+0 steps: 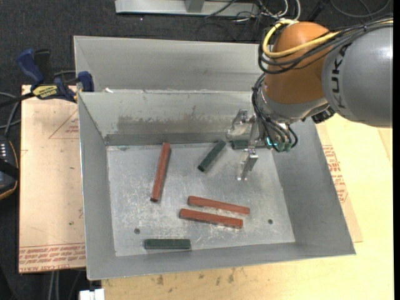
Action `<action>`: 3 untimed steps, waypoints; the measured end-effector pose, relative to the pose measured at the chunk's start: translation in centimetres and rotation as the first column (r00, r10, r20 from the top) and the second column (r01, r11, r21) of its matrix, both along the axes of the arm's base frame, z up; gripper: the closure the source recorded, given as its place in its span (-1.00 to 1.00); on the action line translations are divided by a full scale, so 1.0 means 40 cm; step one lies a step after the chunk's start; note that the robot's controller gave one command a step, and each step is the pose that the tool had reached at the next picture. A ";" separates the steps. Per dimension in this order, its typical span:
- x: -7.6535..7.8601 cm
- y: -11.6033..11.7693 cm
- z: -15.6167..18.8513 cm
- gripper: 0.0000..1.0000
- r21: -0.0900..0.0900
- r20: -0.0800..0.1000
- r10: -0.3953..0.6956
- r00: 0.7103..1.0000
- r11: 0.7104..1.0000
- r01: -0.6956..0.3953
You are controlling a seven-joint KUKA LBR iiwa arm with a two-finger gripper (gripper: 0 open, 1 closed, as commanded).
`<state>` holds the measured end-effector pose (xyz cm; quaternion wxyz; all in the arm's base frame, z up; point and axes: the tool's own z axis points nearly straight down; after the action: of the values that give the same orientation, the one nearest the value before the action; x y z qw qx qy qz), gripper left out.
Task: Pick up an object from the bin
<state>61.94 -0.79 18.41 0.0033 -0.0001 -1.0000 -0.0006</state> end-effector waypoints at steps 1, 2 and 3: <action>0.004 0.000 0.013 -1.00 0.000 0.008 0.000 1.000 1.000 0.000; 0.093 0.070 -0.188 1.00 0.000 0.010 0.076 0.997 0.997 -0.076; 0.093 0.070 -0.188 -1.00 0.000 0.010 0.076 0.997 0.997 -0.076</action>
Offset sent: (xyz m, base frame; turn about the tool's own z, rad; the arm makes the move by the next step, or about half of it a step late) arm 0.0369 0.0272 -0.0749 -0.0769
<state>65.68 2.02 10.89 -0.0015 0.0378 -0.9993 -0.0006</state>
